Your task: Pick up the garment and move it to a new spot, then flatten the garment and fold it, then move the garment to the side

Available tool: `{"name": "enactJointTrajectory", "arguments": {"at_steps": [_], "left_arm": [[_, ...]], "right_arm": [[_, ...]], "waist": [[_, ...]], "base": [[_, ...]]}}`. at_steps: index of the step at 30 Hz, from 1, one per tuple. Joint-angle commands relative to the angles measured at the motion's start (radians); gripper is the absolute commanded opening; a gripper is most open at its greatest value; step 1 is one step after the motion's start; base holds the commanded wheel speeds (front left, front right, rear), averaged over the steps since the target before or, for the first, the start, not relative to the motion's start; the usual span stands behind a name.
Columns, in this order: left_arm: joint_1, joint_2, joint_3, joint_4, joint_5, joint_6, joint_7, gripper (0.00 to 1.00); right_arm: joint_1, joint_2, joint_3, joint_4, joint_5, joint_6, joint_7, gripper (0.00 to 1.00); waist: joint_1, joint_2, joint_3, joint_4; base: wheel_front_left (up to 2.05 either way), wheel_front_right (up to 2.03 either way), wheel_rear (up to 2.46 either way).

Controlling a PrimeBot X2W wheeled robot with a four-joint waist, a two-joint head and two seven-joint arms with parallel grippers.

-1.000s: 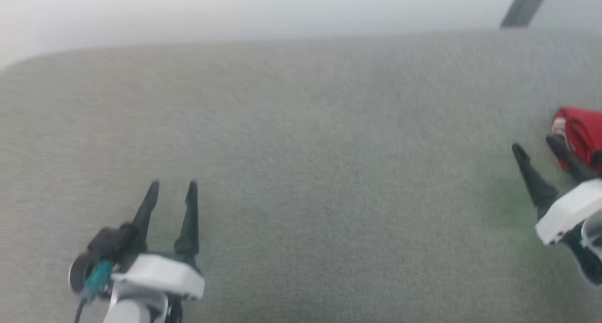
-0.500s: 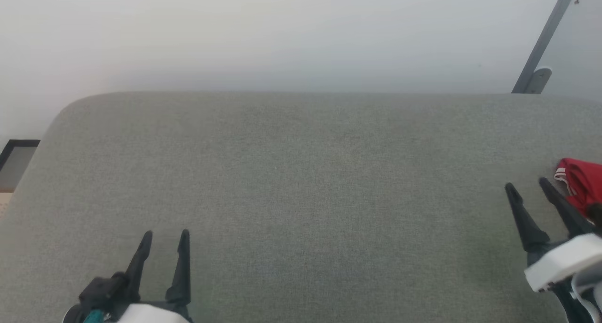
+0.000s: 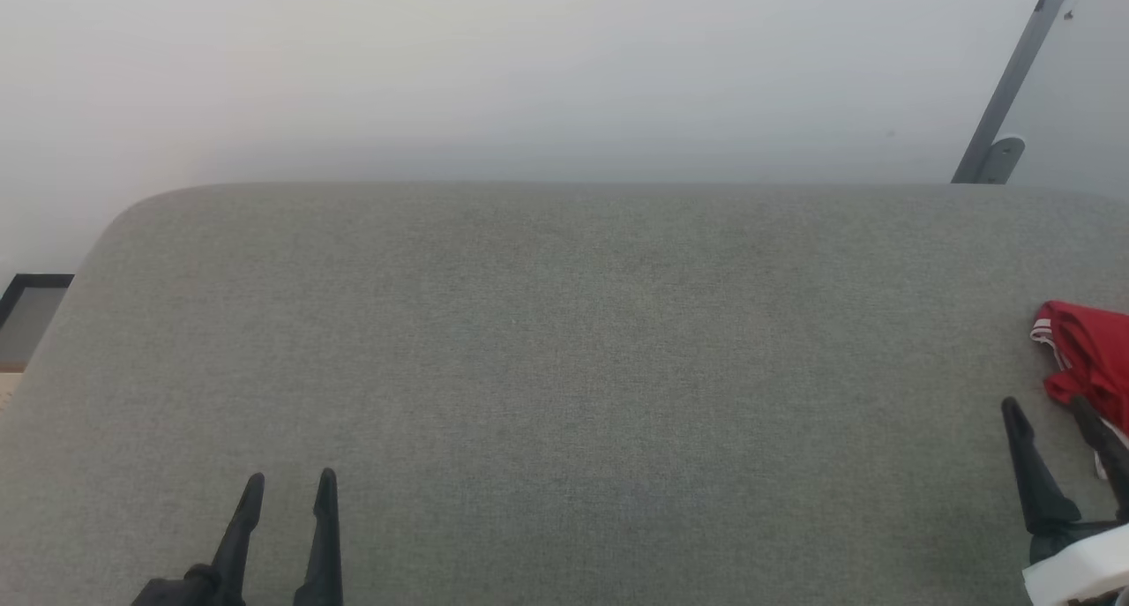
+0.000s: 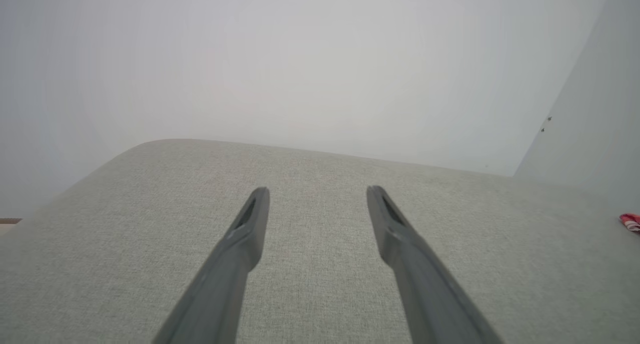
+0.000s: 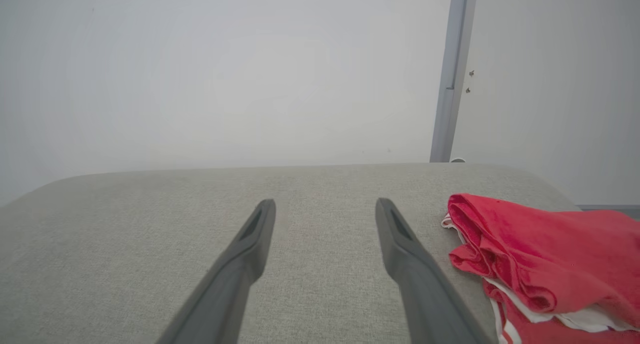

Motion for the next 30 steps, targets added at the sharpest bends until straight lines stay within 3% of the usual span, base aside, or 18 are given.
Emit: {"name": "enactJointTrajectory", "arguments": {"at_steps": [1,30], "left_arm": [[0.003,0.001,-0.001,-0.005,0.011,-0.002,-0.004,1.0],[-0.034,-0.01,0.012,-0.009,0.022,-0.002,-0.004,1.0]], "right_arm": [[0.006,0.009,-0.005,-0.01,-0.009,0.0,0.002,1.0],[-0.003,0.036,-0.007,-0.081,-0.008,0.0,0.044,1.0]], "waist": [[0.0,-0.0001,0.0,-0.001],[0.0,-0.0001,0.031,-0.021]], "base": [[0.0,0.0,0.0],[0.0,0.0,0.0]]}}
